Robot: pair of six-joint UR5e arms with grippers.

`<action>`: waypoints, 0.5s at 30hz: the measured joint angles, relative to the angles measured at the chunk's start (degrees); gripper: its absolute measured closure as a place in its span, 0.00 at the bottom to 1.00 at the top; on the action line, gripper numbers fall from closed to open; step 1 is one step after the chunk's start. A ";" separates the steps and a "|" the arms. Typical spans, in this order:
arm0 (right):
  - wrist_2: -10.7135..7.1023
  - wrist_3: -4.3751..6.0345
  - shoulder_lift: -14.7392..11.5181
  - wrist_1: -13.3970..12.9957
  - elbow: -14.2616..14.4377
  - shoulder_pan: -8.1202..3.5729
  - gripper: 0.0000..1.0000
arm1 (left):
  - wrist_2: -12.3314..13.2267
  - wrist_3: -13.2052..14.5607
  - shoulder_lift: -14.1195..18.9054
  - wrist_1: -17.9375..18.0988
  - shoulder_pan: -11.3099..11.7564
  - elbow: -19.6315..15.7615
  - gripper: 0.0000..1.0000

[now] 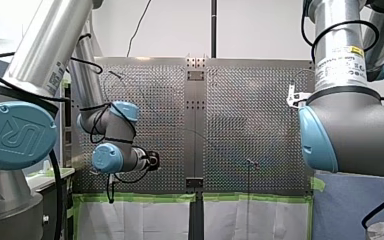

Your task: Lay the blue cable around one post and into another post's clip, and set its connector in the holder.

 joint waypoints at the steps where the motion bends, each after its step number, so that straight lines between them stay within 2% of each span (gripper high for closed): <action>1: -0.36 -0.03 0.00 -0.22 -0.01 0.03 0.79 | 0.00 0.00 0.00 -0.02 0.00 0.05 0.00; 15: -3.22 -1.61 0.03 -1.61 -0.15 -0.30 0.79 | -0.09 0.08 0.00 -0.16 0.03 0.36 0.00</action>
